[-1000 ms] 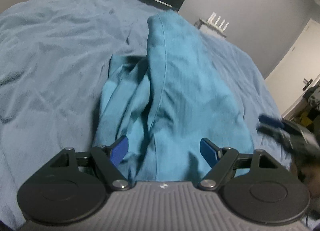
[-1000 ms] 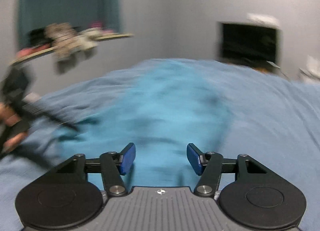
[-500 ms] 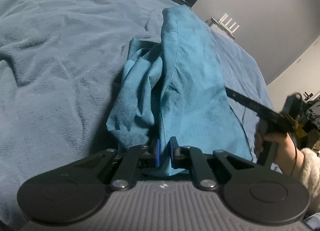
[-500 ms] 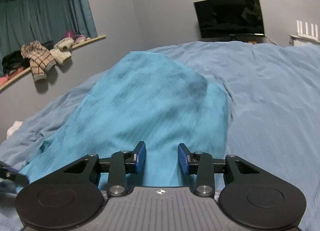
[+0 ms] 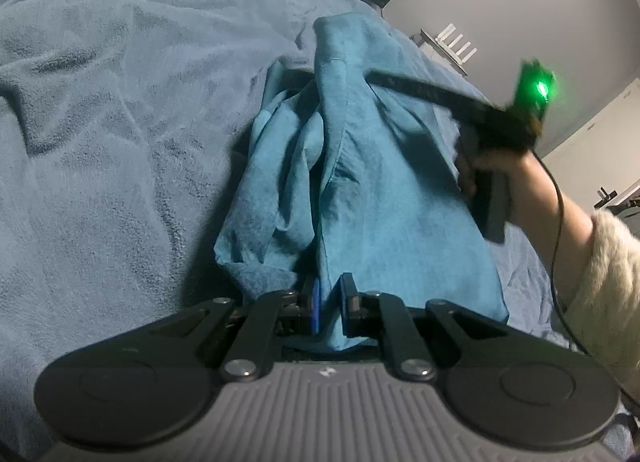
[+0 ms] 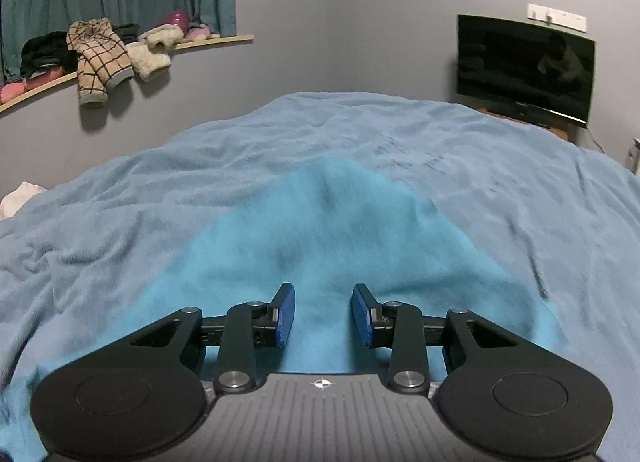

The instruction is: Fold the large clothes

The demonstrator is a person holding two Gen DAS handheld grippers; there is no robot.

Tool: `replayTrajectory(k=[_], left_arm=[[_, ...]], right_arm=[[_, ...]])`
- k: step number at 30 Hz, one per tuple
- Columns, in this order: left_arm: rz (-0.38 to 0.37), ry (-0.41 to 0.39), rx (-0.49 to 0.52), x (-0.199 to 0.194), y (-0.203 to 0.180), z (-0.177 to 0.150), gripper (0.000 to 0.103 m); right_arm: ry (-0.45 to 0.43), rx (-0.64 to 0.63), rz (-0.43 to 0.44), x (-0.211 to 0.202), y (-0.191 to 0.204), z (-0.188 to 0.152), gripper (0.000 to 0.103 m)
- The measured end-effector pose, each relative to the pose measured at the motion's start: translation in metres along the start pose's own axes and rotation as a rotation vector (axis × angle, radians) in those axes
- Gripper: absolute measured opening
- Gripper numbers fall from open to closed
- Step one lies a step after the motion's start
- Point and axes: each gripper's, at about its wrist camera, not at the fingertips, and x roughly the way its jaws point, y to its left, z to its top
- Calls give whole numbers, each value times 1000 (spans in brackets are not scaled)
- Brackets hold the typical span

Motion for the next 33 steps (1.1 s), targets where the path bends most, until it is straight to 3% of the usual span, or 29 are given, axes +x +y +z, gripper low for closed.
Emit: replayTrajectory(k=[8,11,12,15,17,23,25,27,33], left_arm=[[44,20,30,6,-3,2,7],[46,21,32,8,-4,1,7],[42,20,38,7,-5,1,7],[44,22,57,7,-7,1,7],[42,26,55,7,-6,1,7],[42,44,40,14,-1,7,7],[45,47,36,16,0,6,7],[50,50,31,17,0,6,7],[63,59,21,20,-2,9,7]], right_arm=[[94,-154,-26,62,35,20,37],[79,-155,-12,63,38,19,39],[57,-130,17,55,32,21,45],[-14,-48,80,20,1,24,65],[-56,-3,75,-8,-31,20,71],[9,277,15,-50,-151,-15,89],[30,382,85,-54,-181,-31,90],[52,540,237,-49,-206,-51,91],[135,739,461,-7,-218,-89,92]])
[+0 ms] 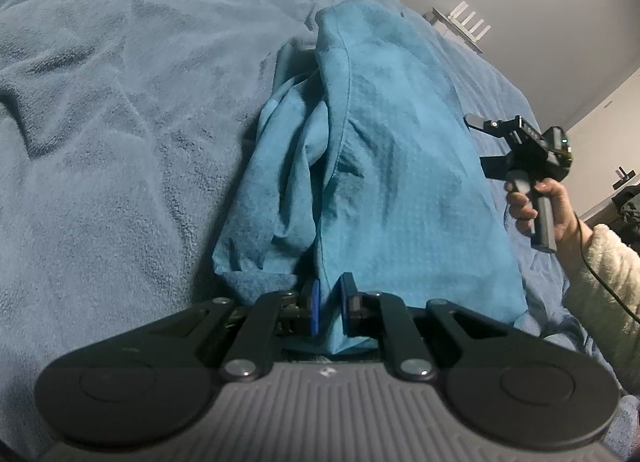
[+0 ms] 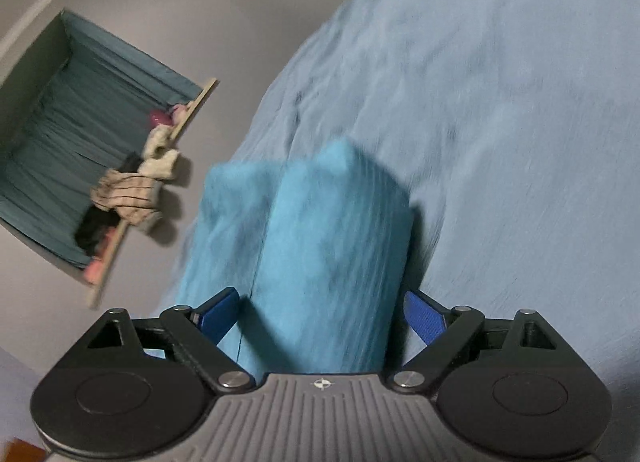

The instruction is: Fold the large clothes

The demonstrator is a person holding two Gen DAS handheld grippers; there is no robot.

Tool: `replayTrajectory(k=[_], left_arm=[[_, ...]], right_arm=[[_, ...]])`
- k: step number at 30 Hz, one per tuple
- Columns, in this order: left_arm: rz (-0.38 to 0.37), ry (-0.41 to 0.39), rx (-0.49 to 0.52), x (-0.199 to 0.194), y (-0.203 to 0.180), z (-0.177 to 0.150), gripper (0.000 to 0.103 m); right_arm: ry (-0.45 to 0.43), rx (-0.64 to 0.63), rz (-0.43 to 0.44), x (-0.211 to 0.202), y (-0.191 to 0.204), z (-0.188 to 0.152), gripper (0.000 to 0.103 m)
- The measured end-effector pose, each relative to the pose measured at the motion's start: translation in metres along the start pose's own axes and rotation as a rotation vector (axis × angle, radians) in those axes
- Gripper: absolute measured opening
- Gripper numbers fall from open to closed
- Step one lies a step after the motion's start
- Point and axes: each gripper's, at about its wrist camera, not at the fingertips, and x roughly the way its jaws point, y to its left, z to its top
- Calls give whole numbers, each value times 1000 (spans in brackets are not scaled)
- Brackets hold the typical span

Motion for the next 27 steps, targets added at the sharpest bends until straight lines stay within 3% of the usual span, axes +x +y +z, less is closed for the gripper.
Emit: replayTrajectory(k=[3,6,8,10,13,21,27], left_arm=[[-3,10,-13,5,3,2,8],[0,9,-13,11,4,5,8],[10,3,6,16,-3,7,8],[24,3,25,19,-8,7,8],[35,1,48,29,-16,11,8],[23,8,283,115,-96,30,8],[-36,-40,303,171,-142,49,8]], right_arm=[[5,54,80,29,-14,-3,103],[-32,94,116,50,-23,-3,103],[-107,96,102,56,-19,-5,96],[-155,87,89,52,-11,-7,78],[-153,83,97,36,-4,1,70],[-186,-43,-52,-35,12,82,70],[-206,-183,-178,-74,31,160,73]])
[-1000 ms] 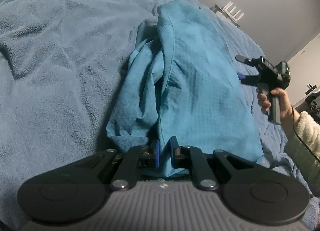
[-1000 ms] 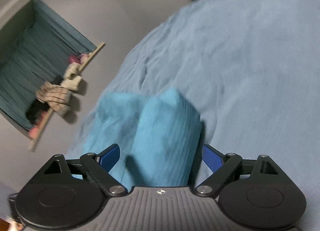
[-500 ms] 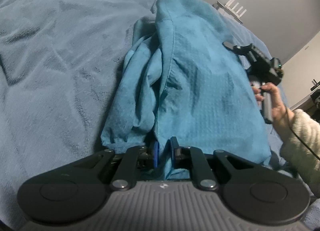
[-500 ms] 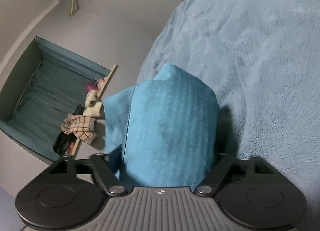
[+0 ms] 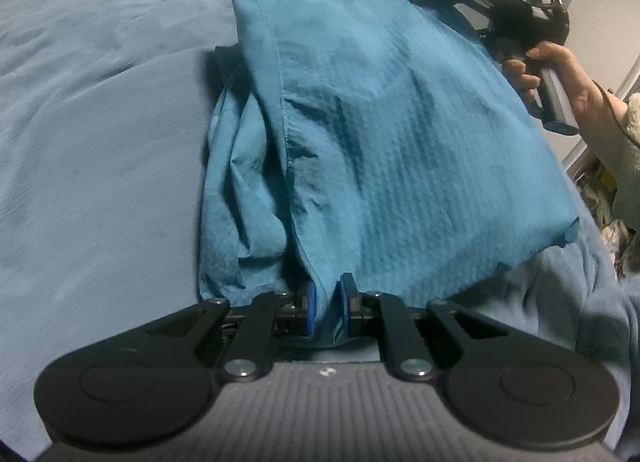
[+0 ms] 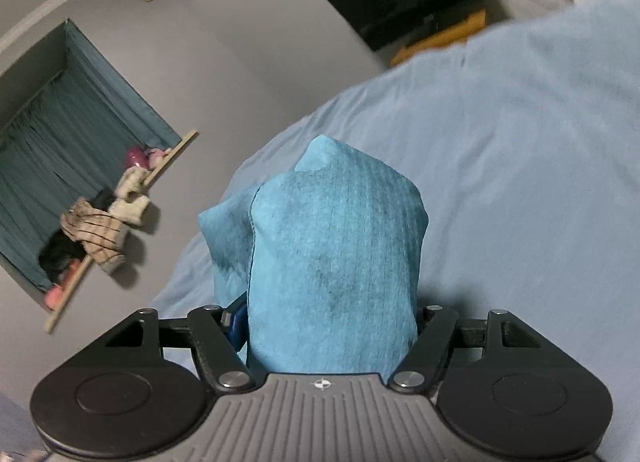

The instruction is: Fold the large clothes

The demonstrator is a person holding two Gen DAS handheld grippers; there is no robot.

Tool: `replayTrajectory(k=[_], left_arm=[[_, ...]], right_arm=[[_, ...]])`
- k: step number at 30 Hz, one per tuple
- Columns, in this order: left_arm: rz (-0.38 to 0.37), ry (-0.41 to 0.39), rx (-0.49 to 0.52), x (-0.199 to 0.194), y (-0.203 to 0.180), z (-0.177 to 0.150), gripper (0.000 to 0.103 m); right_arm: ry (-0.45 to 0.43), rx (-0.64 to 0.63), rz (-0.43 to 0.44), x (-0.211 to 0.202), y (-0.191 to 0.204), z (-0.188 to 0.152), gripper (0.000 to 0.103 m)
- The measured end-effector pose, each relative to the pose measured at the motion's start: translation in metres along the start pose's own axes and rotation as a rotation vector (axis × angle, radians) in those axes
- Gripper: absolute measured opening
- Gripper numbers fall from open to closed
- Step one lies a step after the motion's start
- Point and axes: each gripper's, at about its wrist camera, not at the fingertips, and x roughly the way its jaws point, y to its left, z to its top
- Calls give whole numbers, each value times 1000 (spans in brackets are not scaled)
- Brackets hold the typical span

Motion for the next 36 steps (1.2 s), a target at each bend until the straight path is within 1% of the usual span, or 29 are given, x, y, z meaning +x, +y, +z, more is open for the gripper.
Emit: replayTrajectory(k=[2,4,5,7,9,11,13,15,17,18,20,22,23,24,25,27,30,32,33,36], left_arm=[[-3,-25,6,9,-6,4,8],[-6,-24,14,14,-6,4,8],[-13,-19,19,15,-5,4,8],[-56,-36,8,14,-3,5,8],[-63,-55,25,10,-6,7,8],[-47,-52,56,11,-11,6,8],[-41,-50,66,12,-9,6,8],[-42,-50,61,11,-9,7,8],[-39,-52,69,9,-8,2,8],[-35,-53,77,9,-7,1,8],[-28,-54,90,8,-12,1,8],[-26,-57,89,7,-15,0,8],[-23,-58,90,8,-18,1,8],[-20,-58,93,9,-18,0,8],[-16,-55,96,9,-17,-1,8],[-13,-46,93,9,-14,-4,8],[-13,-49,94,10,-12,-5,8],[-7,-51,105,11,-12,-6,8],[-2,-53,111,11,-13,-6,8],[12,-73,134,7,-15,-9,9]], right_arm=[[-14,-11,-38,-2,-6,14,79],[-10,38,-102,2,-20,18,90],[5,59,-152,6,-29,16,93],[11,67,-279,11,-41,4,98],[-51,46,-318,4,-43,-11,98],[-108,29,-332,-8,-41,-23,98],[-179,-48,-401,-21,-24,-40,98],[-227,-171,-458,-37,-7,-63,97],[-275,-300,-510,-44,19,-87,97],[-295,-355,-514,-46,31,-100,97],[-323,-437,-493,-47,58,-122,97],[-300,-490,-459,-44,72,-142,97],[-263,-520,-444,-39,81,-150,96],[-232,-547,-449,-36,87,-170,94],[-190,-582,-464,-32,91,-181,91],[-166,-604,-484,-37,88,-197,92],[-158,-591,-510,-66,78,-214,94],[-133,-510,-516,-84,66,-224,94],[-121,-478,-525,-100,60,-234,94],[-85,-411,-567,-128,59,-254,94]])
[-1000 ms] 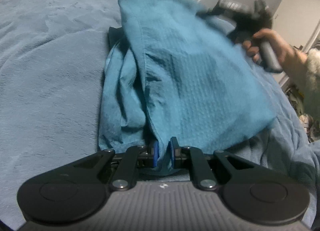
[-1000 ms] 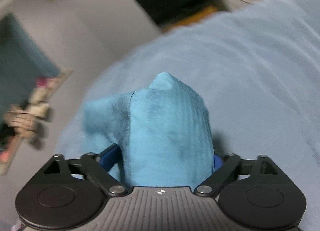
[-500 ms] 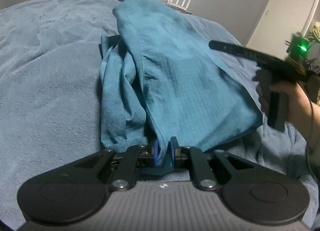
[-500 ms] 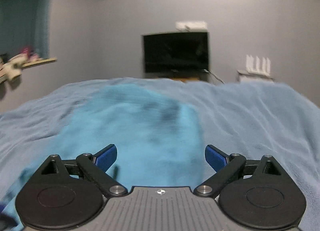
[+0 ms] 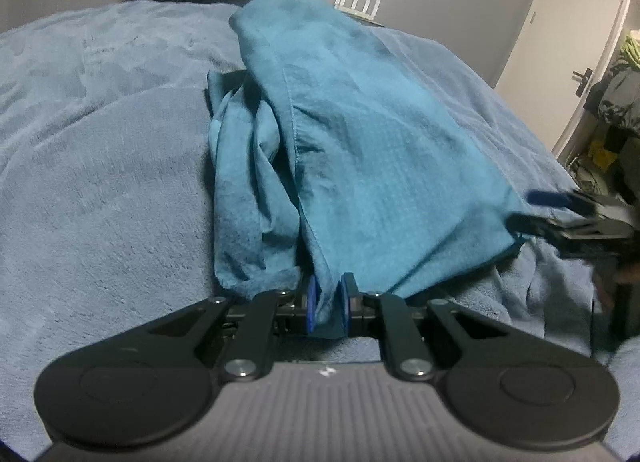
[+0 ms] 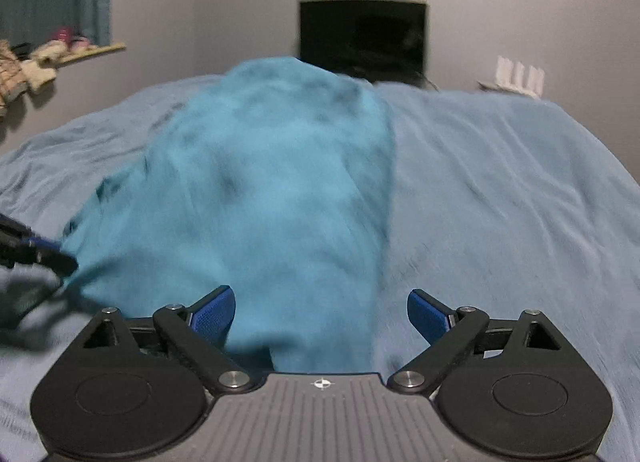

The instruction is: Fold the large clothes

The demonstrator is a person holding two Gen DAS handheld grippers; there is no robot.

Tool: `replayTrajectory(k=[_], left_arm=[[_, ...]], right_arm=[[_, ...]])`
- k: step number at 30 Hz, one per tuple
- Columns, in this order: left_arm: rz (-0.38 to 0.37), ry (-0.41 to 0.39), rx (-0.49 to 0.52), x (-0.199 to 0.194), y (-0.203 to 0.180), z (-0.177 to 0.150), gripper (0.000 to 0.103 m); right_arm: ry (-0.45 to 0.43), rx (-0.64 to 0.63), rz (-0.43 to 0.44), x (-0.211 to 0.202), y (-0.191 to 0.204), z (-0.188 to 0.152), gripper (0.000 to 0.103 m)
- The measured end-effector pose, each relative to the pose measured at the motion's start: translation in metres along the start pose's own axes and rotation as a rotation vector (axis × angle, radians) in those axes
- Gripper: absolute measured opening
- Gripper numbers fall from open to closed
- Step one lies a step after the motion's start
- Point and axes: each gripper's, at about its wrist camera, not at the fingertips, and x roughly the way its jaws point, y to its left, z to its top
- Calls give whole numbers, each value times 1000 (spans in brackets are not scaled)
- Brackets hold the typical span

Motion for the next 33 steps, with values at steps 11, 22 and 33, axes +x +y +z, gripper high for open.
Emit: replayTrajectory(k=[11,22,33], left_arm=[[249,-136,142,-45,-57,-27,96],[403,-40,177,-30,-113,-61,103],[425,-5,203,-20,-114,-64,103]], right_arm=[[-10,8,20,-75,38,-38,100],[24,-116,-23,-60,67,-71,103],[36,-45,2,-52,54,-72,103]])
